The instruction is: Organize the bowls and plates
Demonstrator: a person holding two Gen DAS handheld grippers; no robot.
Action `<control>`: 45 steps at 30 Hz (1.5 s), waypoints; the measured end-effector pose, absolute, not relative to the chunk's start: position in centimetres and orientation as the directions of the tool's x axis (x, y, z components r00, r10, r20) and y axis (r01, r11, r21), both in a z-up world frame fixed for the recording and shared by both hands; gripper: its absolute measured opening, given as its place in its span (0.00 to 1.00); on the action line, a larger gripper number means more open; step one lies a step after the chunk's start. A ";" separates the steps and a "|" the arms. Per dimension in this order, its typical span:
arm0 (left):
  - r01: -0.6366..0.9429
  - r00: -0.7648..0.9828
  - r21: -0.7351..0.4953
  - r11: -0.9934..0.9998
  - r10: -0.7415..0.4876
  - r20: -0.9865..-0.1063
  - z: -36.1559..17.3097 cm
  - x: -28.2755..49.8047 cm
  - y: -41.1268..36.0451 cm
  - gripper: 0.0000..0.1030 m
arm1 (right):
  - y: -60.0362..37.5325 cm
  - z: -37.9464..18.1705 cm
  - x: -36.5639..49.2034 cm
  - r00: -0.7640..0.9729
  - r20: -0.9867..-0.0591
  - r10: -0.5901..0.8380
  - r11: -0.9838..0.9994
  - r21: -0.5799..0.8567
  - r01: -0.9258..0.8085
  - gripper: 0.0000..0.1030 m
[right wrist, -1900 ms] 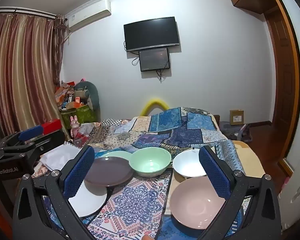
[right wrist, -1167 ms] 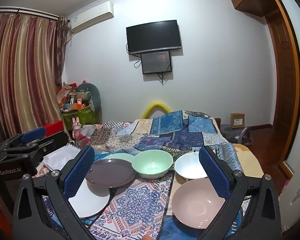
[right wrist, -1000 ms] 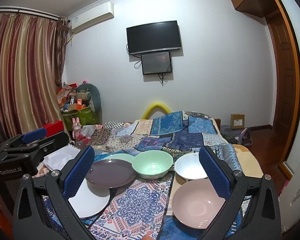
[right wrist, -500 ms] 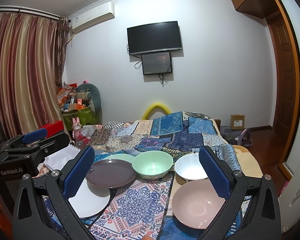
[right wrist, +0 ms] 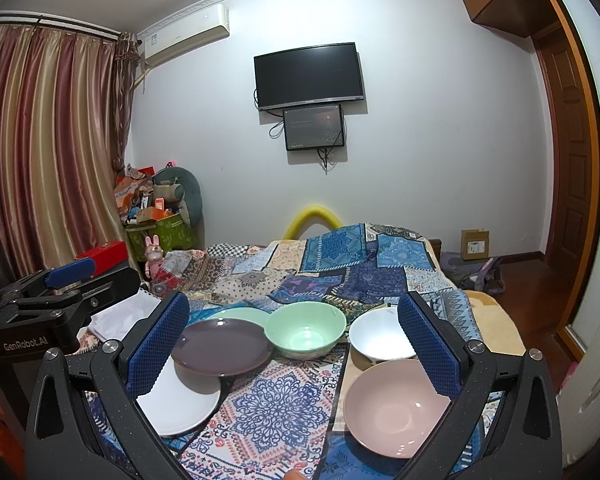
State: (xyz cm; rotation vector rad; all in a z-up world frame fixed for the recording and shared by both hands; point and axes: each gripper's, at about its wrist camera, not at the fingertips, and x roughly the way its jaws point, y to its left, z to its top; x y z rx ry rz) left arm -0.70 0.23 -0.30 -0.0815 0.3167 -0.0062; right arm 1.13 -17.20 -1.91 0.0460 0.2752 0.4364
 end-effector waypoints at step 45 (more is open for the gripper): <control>0.026 0.927 -0.090 0.996 -0.058 -0.369 -0.9 1.1 2.2 1.00 | -16.8 -3.1 2.5 0.858 -0.301 0.415 0.909 0.096 -0.406 1.00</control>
